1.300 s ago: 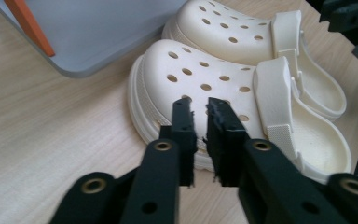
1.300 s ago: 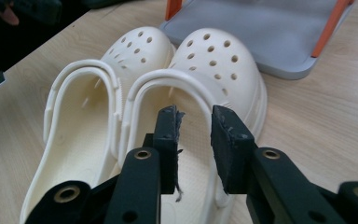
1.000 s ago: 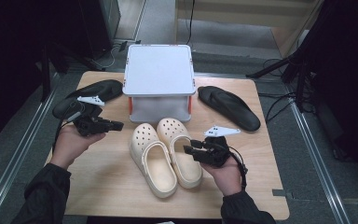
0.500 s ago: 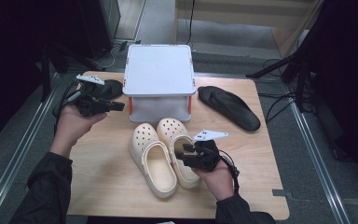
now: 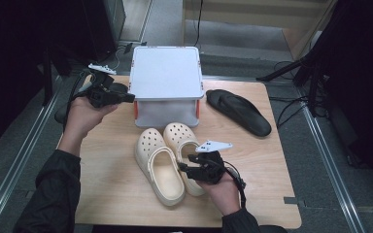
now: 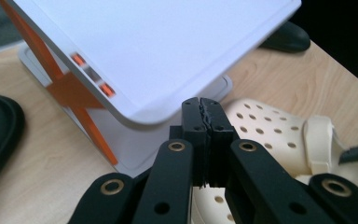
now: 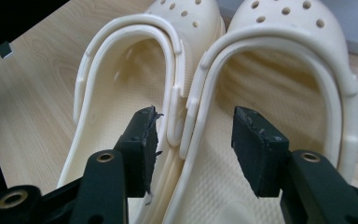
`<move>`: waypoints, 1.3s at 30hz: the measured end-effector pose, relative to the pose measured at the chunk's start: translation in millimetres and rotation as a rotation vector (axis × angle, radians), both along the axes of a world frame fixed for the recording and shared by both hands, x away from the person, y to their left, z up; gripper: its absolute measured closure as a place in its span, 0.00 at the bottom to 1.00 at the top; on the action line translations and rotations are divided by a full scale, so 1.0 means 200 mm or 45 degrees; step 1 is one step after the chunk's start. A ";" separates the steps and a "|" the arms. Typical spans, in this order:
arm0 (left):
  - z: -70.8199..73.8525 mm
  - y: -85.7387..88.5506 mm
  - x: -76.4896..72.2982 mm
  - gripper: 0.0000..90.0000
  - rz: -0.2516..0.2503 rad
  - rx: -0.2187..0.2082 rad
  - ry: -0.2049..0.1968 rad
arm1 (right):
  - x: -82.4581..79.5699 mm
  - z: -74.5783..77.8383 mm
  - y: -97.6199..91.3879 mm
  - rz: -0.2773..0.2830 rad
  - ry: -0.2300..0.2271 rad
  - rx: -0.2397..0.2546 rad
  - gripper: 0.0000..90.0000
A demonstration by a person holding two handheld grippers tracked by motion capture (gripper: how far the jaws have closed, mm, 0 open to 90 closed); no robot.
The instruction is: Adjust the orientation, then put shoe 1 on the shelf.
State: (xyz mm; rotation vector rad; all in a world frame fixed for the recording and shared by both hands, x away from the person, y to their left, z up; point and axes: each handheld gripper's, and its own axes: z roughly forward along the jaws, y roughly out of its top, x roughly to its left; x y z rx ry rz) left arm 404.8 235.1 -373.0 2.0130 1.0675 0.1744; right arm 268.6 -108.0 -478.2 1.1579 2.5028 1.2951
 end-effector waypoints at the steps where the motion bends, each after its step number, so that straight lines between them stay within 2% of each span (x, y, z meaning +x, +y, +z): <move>1: 0.00 0.00 0.01 1.00 0.002 -0.002 0.002 | 0.00 0.00 0.00 -0.002 0.000 -0.003 0.56; 6: -0.01 -0.01 0.06 1.00 0.040 0.028 0.002 | -0.02 -0.02 -0.01 -0.016 0.015 -0.003 0.56; 11: -0.02 0.00 0.09 1.00 0.036 0.018 0.010 | -0.04 -0.02 -0.02 -0.039 0.018 -0.002 0.56; 13: -0.02 0.00 0.10 1.00 0.063 0.032 0.000 | -0.05 -0.02 -0.02 -0.044 0.015 0.000 0.55; 16: -0.04 0.01 0.11 1.00 0.053 -0.008 0.012 | -0.06 -0.03 -0.01 -0.052 0.017 -0.001 0.55; 24: -0.03 0.00 0.11 1.00 0.060 0.025 -0.004 | -0.04 -0.04 0.03 -0.069 0.032 0.007 0.52; 29: -0.03 0.00 0.11 1.00 0.060 0.018 -0.009 | -0.02 -0.05 0.07 -0.086 0.035 0.001 0.52; 39: -0.03 -0.01 0.10 1.00 0.067 0.033 -0.022 | 0.03 -0.07 0.17 -0.074 0.023 -0.049 0.52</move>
